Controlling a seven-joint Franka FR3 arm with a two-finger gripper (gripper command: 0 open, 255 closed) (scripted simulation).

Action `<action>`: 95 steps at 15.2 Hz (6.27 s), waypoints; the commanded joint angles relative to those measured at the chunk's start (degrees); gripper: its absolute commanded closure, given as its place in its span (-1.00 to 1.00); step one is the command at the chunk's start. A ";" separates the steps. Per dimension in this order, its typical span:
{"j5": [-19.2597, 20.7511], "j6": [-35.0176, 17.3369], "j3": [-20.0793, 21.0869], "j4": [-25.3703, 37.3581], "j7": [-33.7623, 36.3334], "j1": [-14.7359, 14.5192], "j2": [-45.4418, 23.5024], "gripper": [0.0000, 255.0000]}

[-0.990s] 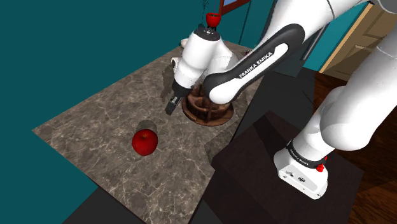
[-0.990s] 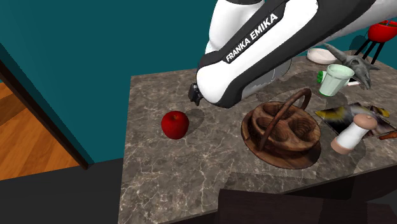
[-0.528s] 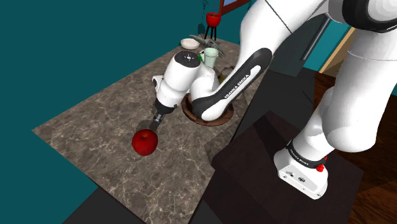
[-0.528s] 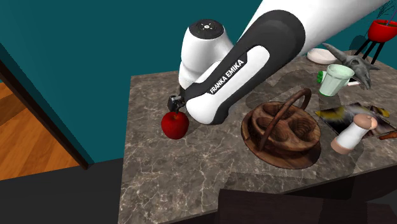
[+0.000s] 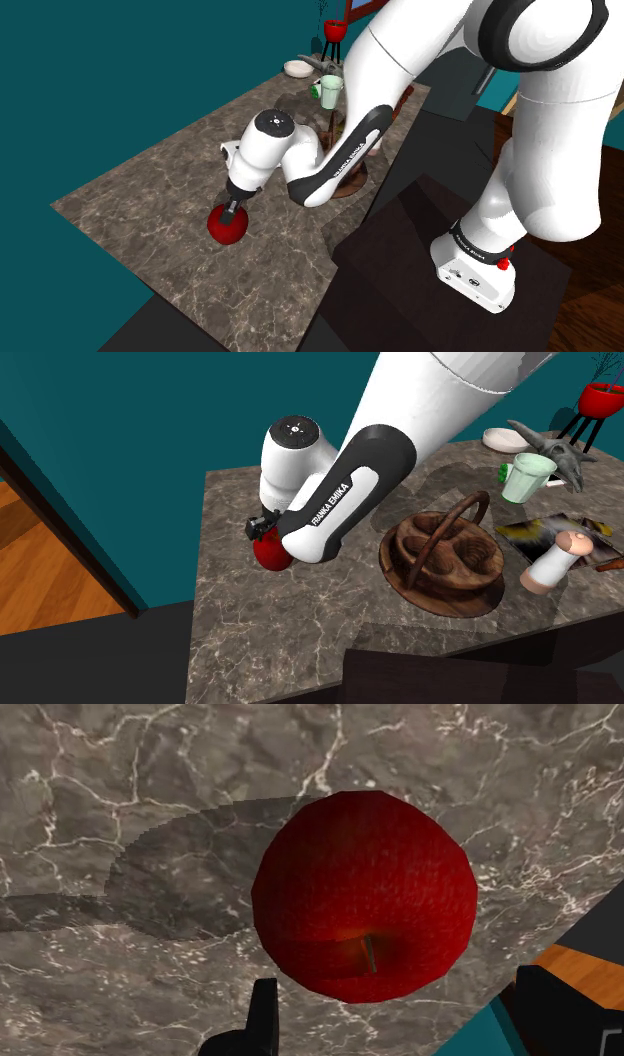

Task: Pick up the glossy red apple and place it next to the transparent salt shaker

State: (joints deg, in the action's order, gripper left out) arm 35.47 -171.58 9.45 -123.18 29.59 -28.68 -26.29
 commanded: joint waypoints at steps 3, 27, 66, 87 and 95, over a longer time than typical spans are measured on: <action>1.35 -1.36 -2.14 2.94 1.13 -1.68 -4.03 -1.00; -1.61 1.98 2.09 1.79 -2.07 1.75 -0.09 1.00; -25.67 25.74 17.38 6.15 -22.08 13.39 20.28 1.00; -49.79 27.42 3.49 -14.96 -57.11 18.54 43.46 1.00; -52.42 30.35 -6.49 -20.17 -70.86 20.71 49.37 1.00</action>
State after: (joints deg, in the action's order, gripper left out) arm -16.72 -141.59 4.32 -142.63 -39.36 -8.32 22.31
